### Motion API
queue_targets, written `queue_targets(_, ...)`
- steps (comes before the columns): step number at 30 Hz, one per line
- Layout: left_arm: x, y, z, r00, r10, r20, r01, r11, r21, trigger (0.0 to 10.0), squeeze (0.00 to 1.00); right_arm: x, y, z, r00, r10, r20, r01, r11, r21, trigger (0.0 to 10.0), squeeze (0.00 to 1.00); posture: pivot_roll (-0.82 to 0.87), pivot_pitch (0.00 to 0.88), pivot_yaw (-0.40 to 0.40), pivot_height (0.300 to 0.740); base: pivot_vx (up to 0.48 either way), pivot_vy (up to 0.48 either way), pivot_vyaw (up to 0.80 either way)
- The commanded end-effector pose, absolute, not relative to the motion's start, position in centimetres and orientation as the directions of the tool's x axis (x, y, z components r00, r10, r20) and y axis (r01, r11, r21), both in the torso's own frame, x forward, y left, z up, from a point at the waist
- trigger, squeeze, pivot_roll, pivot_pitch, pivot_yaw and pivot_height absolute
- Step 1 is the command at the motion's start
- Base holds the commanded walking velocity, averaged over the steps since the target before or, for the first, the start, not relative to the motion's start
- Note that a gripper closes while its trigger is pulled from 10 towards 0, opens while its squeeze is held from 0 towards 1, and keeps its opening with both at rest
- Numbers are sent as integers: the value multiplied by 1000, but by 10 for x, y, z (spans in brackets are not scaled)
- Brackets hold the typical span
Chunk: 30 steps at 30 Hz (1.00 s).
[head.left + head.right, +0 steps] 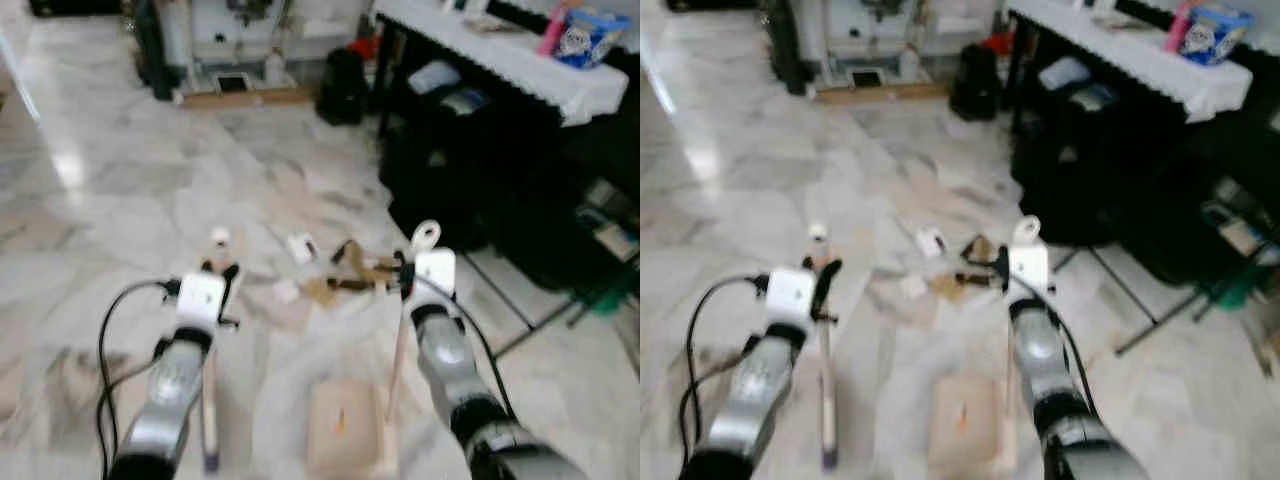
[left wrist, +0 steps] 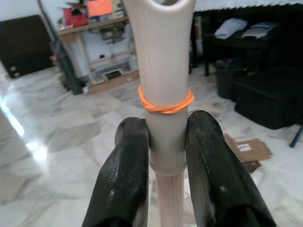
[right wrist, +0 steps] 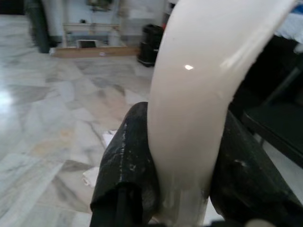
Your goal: Sweep floor
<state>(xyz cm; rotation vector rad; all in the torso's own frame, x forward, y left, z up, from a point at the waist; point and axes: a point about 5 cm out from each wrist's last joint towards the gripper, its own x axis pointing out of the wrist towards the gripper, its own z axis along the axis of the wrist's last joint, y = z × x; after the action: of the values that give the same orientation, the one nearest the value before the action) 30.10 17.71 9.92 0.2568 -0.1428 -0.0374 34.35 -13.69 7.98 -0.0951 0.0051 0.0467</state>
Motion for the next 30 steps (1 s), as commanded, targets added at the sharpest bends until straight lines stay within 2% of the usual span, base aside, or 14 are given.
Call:
queue_targets(1, 303, 170, 103, 985, -75, 154, 32, 965, 261, 10000, 0, 347, -139, 90, 998, 39, 47, -35, 996, -86, 10000, 0, 56, 0, -51, 740, 0, 0, 0)
queue_targets(11, 303, 173, 98, 991, -53, 119, 18, 959, 283, 10000, 0, 347, -137, 91, 997, 51, 50, -46, 995, -89, 10000, 0, 57, 0, -50, 740, 0, 0, 0)
queue_targets(25, 303, 173, 96, 993, -47, 111, 15, 961, 276, 10000, 0, 347, -135, 89, 998, 51, 43, -49, 997, -64, 10000, 0, 56, 0, -52, 740, 339, 0, 0)
queue_targets(30, 303, 173, 96, 993, -46, 111, 14, 962, 274, 10000, 0, 347, -134, 89, 997, 60, 45, -56, 995, -83, 10000, 0, 56, 0, -53, 740, 368, 0, -609)
